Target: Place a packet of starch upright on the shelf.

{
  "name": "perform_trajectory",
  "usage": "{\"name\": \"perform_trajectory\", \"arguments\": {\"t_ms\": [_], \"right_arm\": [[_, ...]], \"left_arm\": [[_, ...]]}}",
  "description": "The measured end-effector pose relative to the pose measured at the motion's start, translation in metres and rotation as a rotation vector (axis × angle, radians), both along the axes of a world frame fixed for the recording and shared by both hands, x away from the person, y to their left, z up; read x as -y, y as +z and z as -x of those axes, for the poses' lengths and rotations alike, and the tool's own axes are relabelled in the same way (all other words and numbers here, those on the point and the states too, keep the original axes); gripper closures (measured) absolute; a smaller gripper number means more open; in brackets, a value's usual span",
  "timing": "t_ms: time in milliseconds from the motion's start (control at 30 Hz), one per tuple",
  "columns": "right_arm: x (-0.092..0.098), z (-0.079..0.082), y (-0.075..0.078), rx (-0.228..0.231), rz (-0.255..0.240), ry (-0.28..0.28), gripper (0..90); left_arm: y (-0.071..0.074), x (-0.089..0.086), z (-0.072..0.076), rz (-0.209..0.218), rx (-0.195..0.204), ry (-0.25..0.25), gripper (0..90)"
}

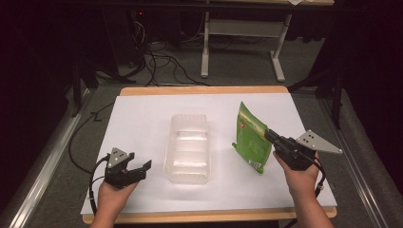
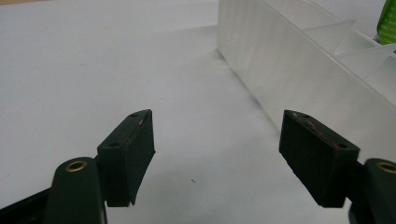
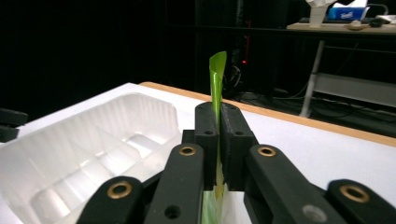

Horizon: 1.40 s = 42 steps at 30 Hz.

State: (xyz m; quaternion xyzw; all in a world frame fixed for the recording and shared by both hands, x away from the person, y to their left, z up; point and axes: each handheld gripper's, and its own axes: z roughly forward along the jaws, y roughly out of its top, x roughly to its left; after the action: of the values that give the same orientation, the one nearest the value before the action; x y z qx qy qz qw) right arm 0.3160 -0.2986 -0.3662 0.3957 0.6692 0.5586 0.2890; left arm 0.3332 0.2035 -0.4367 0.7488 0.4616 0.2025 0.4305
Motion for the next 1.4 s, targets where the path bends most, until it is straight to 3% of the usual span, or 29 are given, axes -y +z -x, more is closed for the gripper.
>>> {"name": "perform_trajectory", "arguments": {"t_ms": [67,100,167,300,667,767,1133,1400], "right_arm": [[0.0,-0.001,-0.001,-0.003,-0.005,0.007,85.0],[0.0,-0.003,-0.003,-0.015,-0.012,0.009,78.2],[0.001,-0.005,-0.004,-0.02,-0.009,0.006,78.3],[0.006,-0.016,-0.015,-0.076,-0.02,0.006,75.8],[0.005,-0.024,-0.025,-0.127,-0.005,0.027,69.9],[0.004,-0.026,-0.026,-0.135,0.0,0.027,69.9],[0.005,-0.031,-0.03,-0.164,0.001,-0.003,83.4],[0.004,-0.031,-0.028,-0.147,0.025,-0.004,84.8]], "left_arm": [[0.0,0.0,0.0,0.001,0.0,-0.001,27.1],[0.0,0.0,0.0,0.002,0.001,-0.001,27.1],[0.0,0.0,0.001,0.003,0.0,-0.002,27.1],[0.0,0.001,0.0,0.0,-0.005,-0.009,27.1],[0.0,0.002,0.0,0.0,-0.001,-0.014,27.2],[0.0,0.002,0.0,-0.002,0.0,-0.015,27.2],[-0.001,0.003,0.0,-0.004,-0.005,-0.017,27.3],[0.0,0.002,0.0,0.005,0.001,-0.015,27.4]]}}
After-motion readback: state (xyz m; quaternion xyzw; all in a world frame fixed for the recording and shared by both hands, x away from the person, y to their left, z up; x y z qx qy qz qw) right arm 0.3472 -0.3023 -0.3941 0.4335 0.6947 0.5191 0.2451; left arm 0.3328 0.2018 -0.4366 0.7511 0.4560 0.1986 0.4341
